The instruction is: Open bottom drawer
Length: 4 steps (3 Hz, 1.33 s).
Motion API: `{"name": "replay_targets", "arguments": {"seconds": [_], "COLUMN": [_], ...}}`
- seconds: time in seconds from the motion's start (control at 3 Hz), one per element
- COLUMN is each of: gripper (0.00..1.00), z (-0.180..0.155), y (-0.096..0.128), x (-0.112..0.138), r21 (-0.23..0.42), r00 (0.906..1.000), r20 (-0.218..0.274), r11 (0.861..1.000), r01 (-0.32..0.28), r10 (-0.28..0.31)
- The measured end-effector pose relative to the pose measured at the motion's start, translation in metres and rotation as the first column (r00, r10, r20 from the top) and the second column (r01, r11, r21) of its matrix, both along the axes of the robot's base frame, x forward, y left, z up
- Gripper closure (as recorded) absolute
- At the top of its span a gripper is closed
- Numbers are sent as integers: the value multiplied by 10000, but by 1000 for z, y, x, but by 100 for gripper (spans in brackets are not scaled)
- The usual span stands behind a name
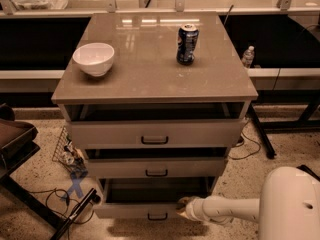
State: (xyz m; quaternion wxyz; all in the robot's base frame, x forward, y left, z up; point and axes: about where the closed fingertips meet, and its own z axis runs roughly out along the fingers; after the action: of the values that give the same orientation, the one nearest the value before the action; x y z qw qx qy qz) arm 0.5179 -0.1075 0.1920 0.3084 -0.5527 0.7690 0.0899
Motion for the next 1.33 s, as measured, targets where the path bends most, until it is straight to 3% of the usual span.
{"name": "replay_targets", "arguments": {"seconds": [0.33,0.67,1.33], "gripper": [100,100,100], "z": [0,-8,-3], "y": [0,-13,-12], "x": [0,-45,-44], "r21": [0,58,54], "r00": [10000,9970,9970], "r20": [-2,-734,-734], "r11": [10000,9997,9997], "r01": [-1,-222,-226], "r10": [1,225,229]}}
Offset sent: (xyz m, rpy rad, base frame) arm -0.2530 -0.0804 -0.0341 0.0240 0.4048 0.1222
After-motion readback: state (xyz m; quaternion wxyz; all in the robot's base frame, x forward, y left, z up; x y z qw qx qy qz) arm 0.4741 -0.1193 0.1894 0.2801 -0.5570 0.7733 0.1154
